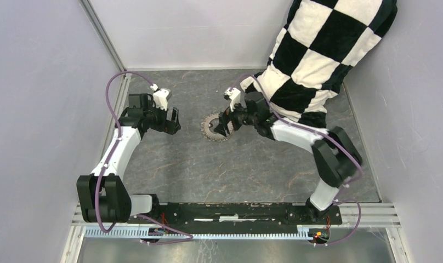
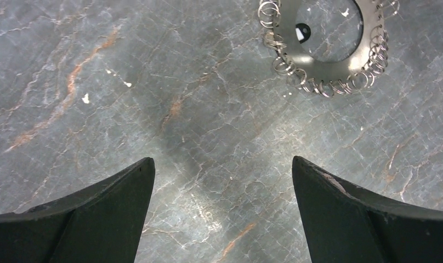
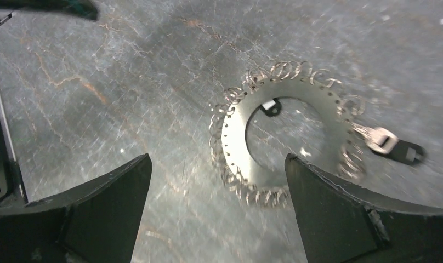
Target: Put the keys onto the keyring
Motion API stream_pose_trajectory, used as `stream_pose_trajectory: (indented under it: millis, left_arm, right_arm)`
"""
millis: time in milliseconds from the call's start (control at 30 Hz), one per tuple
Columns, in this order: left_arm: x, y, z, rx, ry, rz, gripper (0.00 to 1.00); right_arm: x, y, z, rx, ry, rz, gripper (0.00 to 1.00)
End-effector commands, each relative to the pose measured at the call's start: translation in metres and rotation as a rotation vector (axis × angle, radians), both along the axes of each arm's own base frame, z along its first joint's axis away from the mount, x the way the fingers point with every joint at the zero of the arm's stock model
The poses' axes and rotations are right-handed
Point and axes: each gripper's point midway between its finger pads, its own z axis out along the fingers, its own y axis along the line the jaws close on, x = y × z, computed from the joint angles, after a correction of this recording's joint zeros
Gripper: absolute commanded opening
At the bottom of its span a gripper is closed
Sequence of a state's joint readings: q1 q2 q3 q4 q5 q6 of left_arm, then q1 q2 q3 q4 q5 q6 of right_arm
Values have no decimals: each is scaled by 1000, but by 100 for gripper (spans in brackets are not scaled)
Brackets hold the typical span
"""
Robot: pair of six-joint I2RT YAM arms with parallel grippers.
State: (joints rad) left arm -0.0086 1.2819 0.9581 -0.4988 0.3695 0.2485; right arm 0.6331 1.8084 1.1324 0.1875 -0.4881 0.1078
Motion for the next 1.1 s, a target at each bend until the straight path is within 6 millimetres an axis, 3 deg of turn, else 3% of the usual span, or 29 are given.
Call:
stream_pose_trajectory:
  millis: [0, 67, 133, 300, 433, 533, 633, 833, 1067]
  left_arm:
    - [23, 18, 31, -16, -131, 12, 100]
    - [35, 35, 44, -73, -141, 60, 100]
    - [44, 50, 51, -114, -154, 92, 100]
    - [46, 65, 17, -134, -235, 161, 100]
    - [39, 62, -2, -157, -365, 193, 100]
    - [37, 63, -6, -158, -484, 213, 100]
    - [32, 56, -16, -189, -535, 192, 100]
    - [30, 58, -25, -244, -633, 249, 100]
    - [18, 51, -16, -292, -782, 262, 100]
  right_arm:
    - [-8, -51, 52, -63, -249, -120, 98]
    - [-13, -92, 59, -117, -341, -262, 98]
    - [-15, -141, 50, -185, -386, -445, 98]
    - [-23, -275, 30, -335, -487, -1015, 98]
    - [-43, -336, 17, -396, -562, -1201, 98]
    - [-49, -365, 2, -407, -541, -1289, 98]
    - [-49, -380, -8, -372, -526, -1340, 98]
    - [-51, -399, -23, -357, -550, -1361, 98]
    - [-64, -416, -32, -366, -577, -1421, 98]
